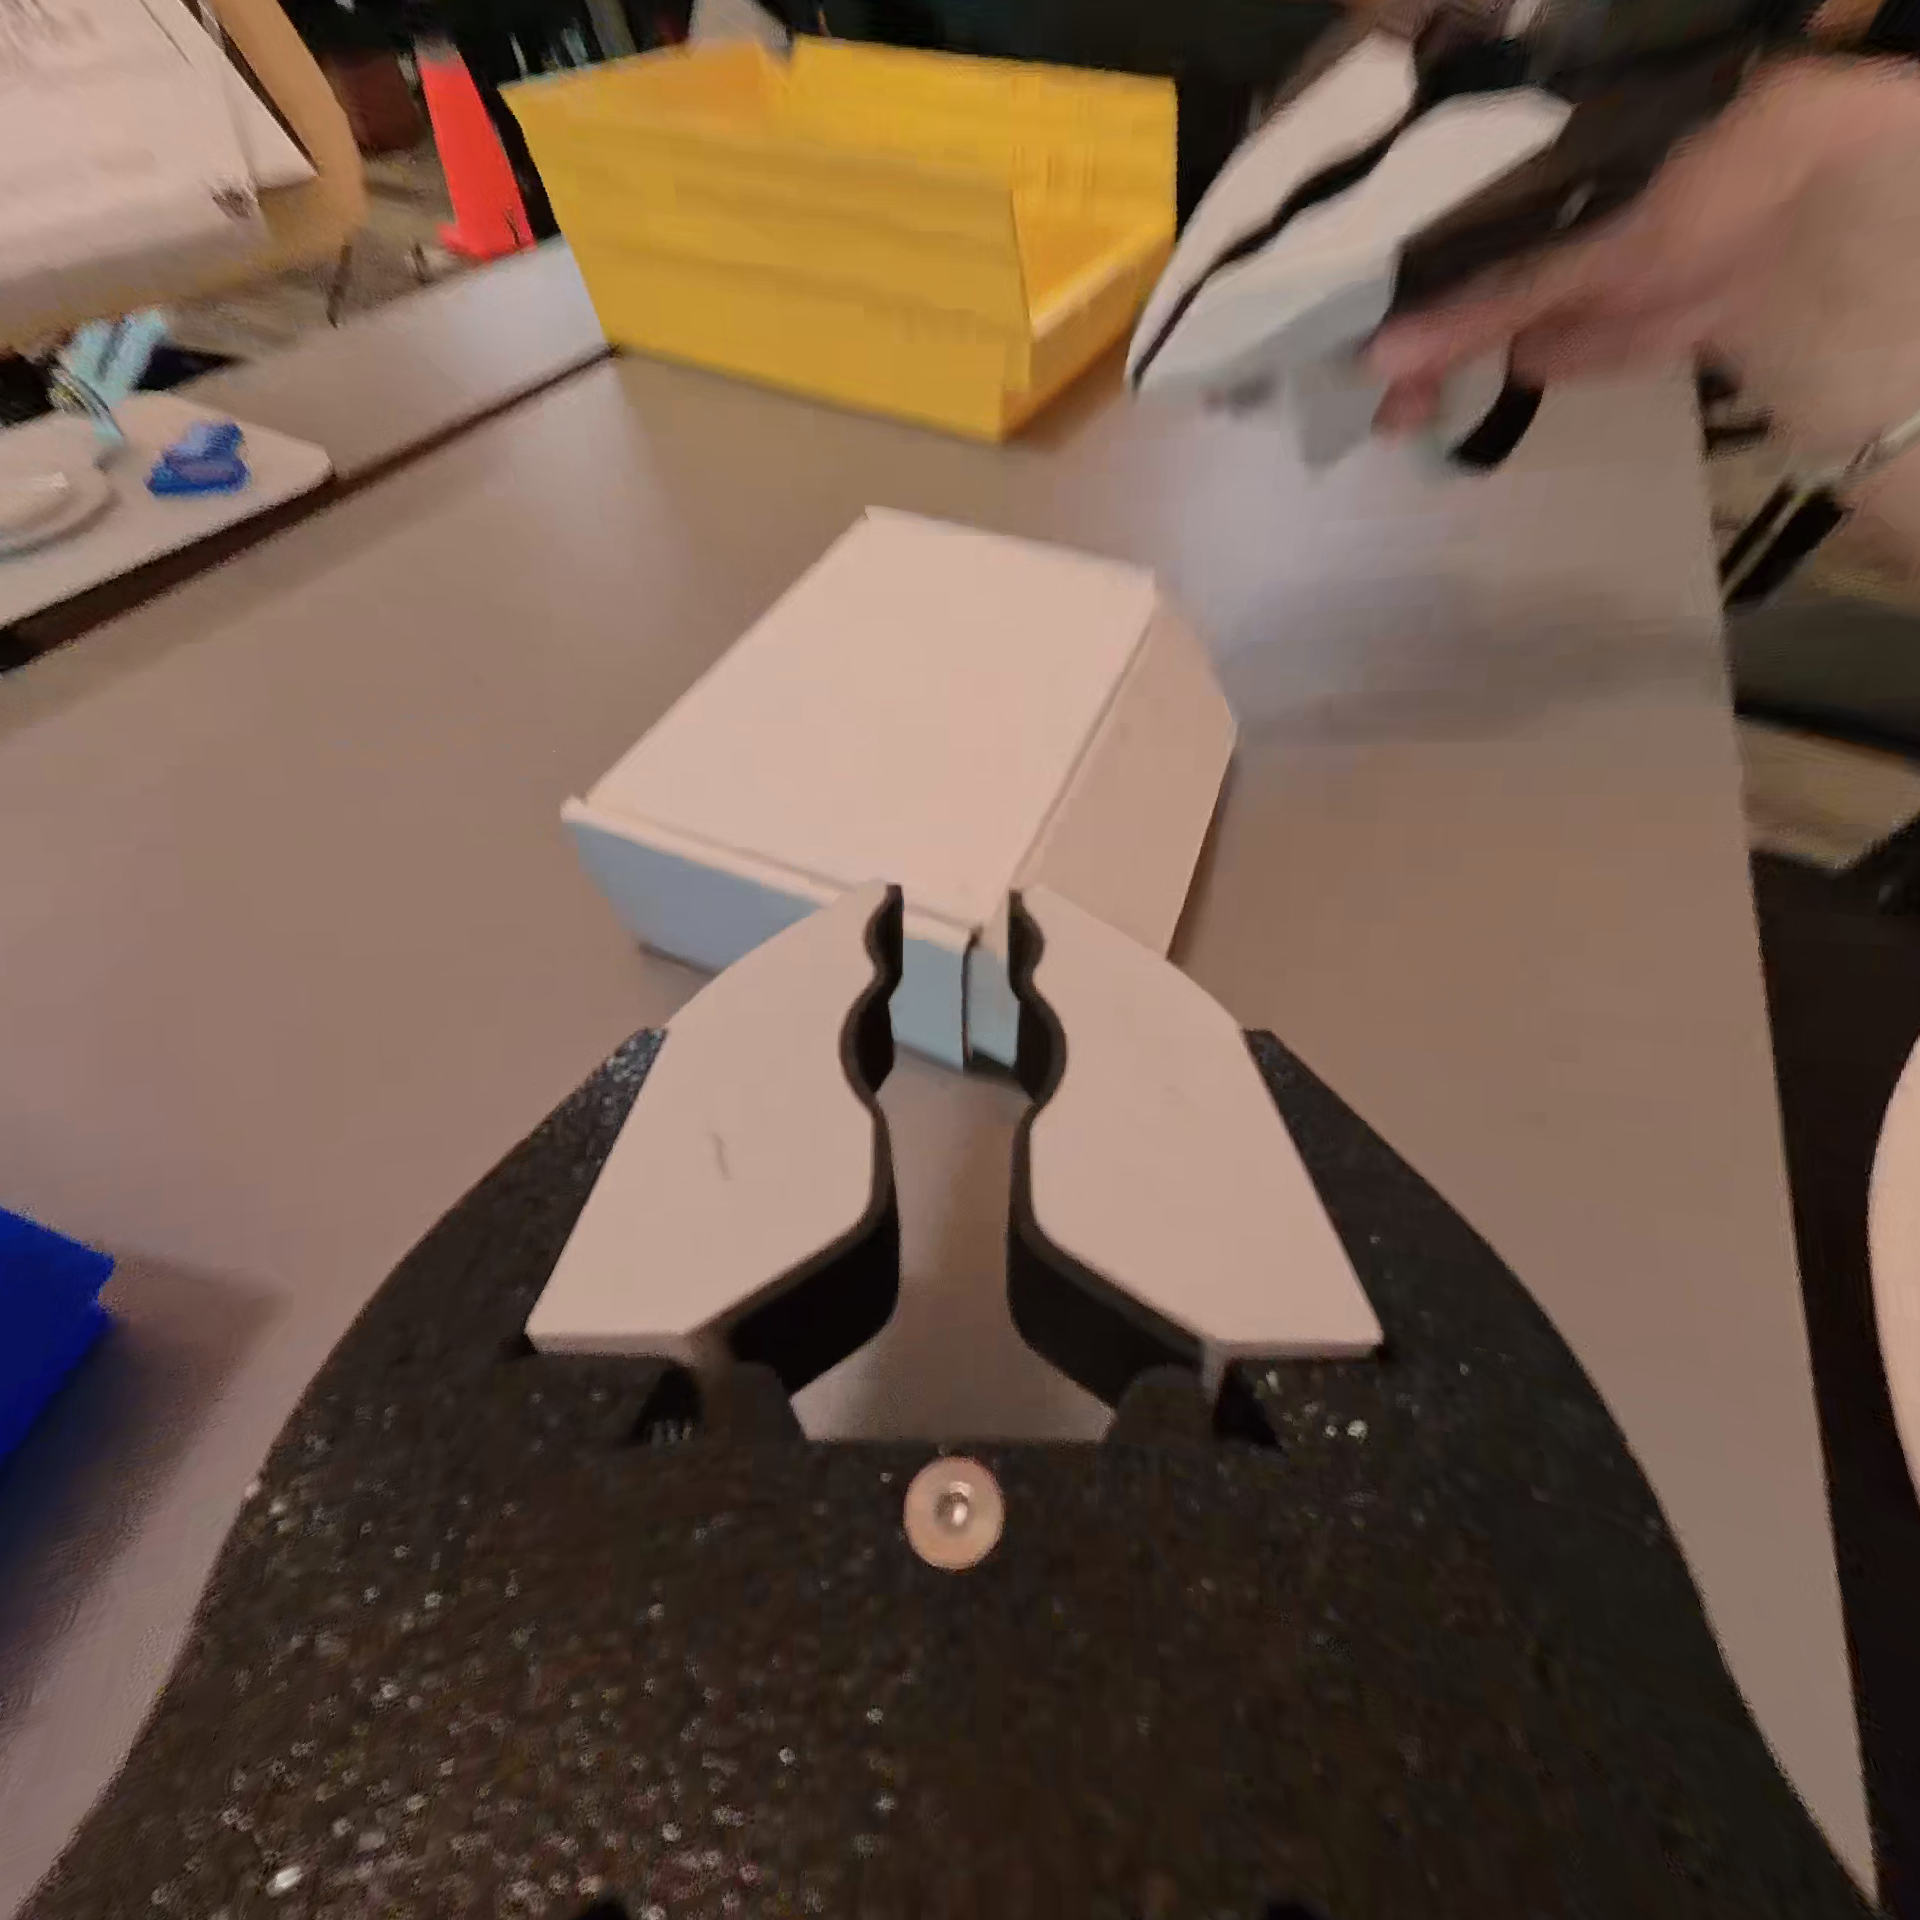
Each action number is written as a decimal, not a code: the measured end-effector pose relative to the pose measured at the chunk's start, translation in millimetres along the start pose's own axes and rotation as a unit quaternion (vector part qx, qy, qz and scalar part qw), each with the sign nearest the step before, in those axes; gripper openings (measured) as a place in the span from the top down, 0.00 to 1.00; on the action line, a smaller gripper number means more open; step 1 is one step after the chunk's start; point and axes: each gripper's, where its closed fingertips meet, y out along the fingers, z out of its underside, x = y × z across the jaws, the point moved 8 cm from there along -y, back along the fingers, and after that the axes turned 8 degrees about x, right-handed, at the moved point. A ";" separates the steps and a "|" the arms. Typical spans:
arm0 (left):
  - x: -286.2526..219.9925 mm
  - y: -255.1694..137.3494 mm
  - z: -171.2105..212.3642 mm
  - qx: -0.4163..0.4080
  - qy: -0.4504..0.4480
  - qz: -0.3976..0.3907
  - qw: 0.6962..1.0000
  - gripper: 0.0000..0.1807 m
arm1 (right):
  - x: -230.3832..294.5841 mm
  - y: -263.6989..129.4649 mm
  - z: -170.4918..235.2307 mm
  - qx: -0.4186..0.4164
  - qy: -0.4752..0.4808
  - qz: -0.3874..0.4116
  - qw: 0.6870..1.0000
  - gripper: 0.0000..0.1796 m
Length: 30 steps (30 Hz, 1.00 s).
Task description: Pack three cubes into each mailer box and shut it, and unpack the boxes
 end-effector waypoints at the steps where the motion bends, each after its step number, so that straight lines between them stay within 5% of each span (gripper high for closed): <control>1: 0.7 -1.0 -4.8 -0.018 -0.009 -0.005 1.000 0.91 | -4.7 6.3 -1.3 0.013 0.017 0.002 1.000 0.96; 5: 4.1 -9.0 -16.3 -0.048 0.034 -0.104 0.993 0.95 | -19.3 36.4 10.5 0.076 0.060 0.002 0.995 1.00; 10: 1.2 -13.4 -19.8 -0.021 0.192 -0.202 0.960 0.74 | -22.5 41.9 21.6 0.092 -0.019 0.033 0.995 1.00; 14: 6.7 -0.9 -10.9 0.066 0.380 -0.233 0.893 0.61 | -20.0 41.1 20.8 0.106 -0.069 0.045 0.991 1.00; 20: 21.1 26.4 -3.9 0.142 0.592 -0.236 0.758 0.49 | -22.3 39.9 22.5 0.103 -0.107 0.041 0.988 1.00; 30: 13.7 67.0 -10.8 0.142 0.660 -0.159 0.720 0.45 | -30.8 37.5 32.7 0.049 -0.067 0.035 0.996 1.00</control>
